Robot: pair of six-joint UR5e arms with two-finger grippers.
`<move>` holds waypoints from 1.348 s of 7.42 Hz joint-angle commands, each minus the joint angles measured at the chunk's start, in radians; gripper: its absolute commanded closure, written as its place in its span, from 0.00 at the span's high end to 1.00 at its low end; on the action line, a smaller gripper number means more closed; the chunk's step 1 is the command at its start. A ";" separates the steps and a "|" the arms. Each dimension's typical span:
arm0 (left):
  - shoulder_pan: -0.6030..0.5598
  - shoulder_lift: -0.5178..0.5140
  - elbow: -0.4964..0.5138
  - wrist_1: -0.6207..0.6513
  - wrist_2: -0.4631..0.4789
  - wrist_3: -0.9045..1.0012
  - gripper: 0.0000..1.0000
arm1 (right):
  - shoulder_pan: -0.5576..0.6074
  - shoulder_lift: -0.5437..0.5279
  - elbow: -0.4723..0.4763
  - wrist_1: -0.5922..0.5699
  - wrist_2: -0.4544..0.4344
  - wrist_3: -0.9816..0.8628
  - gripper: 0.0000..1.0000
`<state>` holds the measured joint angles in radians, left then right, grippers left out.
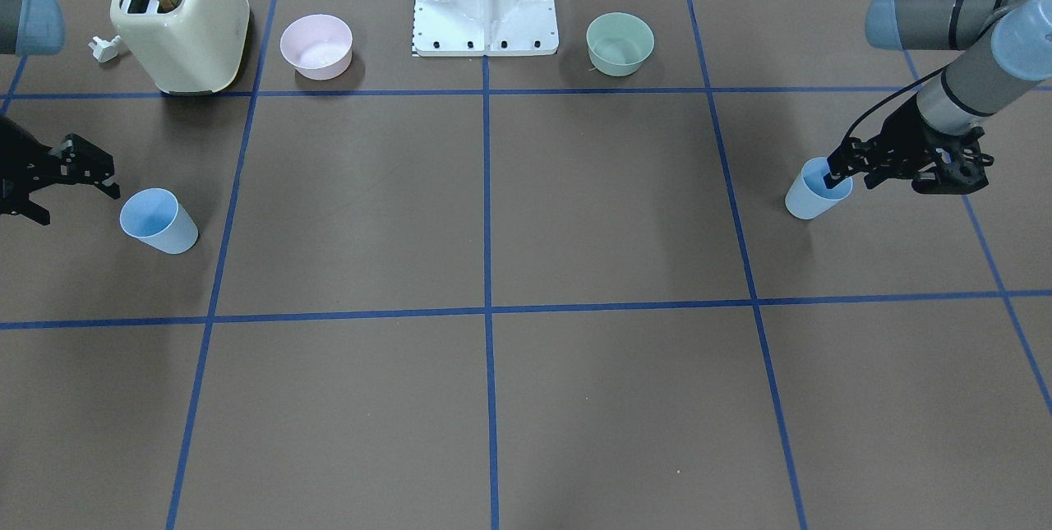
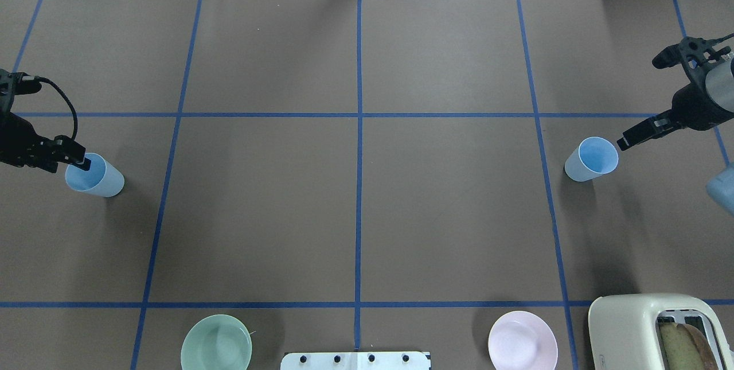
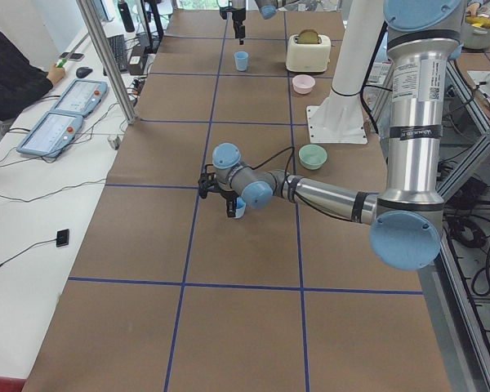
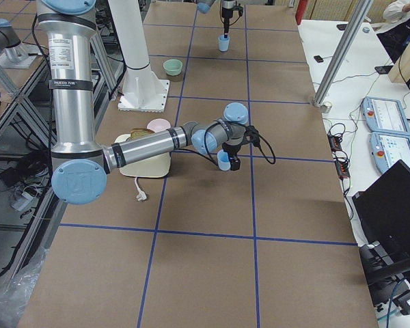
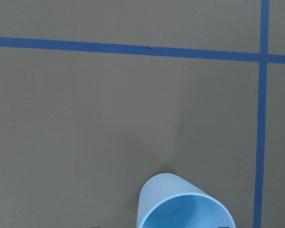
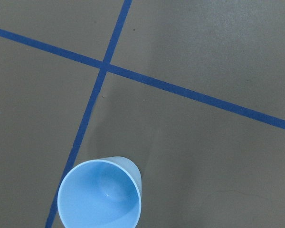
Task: Stack blue cups with both arms
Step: 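Lower the left gripper onto its light blue cup while the right lowers onto the other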
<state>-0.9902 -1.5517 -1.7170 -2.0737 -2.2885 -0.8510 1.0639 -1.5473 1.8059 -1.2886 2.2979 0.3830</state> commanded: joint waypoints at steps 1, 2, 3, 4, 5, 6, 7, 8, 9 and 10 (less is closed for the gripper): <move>0.002 -0.001 0.036 -0.054 -0.008 -0.006 0.50 | -0.018 0.003 0.000 0.000 -0.005 0.005 0.99; 0.002 -0.001 0.030 -0.054 -0.012 -0.006 0.26 | -0.022 0.004 0.000 0.000 -0.005 0.004 0.99; 0.002 -0.001 0.027 -0.052 -0.014 -0.005 0.19 | -0.025 0.004 0.000 0.000 -0.005 0.004 0.99; 0.002 0.001 0.024 -0.052 -0.014 -0.005 0.17 | -0.031 0.004 0.000 0.002 -0.006 0.004 0.99; 0.002 0.001 0.014 -0.051 -0.015 -0.005 0.11 | -0.035 0.004 0.000 0.002 -0.009 0.004 0.99; 0.002 0.010 -0.002 -0.049 -0.015 -0.005 0.00 | -0.036 0.006 -0.002 0.002 -0.009 0.004 0.99; 0.001 0.013 -0.022 -0.043 -0.037 -0.006 0.00 | -0.044 0.006 -0.003 0.002 -0.018 0.002 0.99; -0.001 0.003 -0.059 0.001 -0.060 -0.029 0.00 | -0.060 0.007 -0.003 0.002 -0.038 0.002 0.95; -0.001 -0.007 -0.120 0.088 -0.062 -0.040 0.00 | -0.071 0.009 -0.008 0.003 -0.054 0.002 0.93; -0.001 -0.040 -0.177 0.184 -0.057 -0.068 0.00 | -0.084 0.010 -0.010 0.003 -0.061 0.004 0.93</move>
<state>-0.9905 -1.5623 -1.8242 -1.9981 -2.3444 -0.8911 0.9959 -1.5389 1.7992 -1.2860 2.2510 0.3854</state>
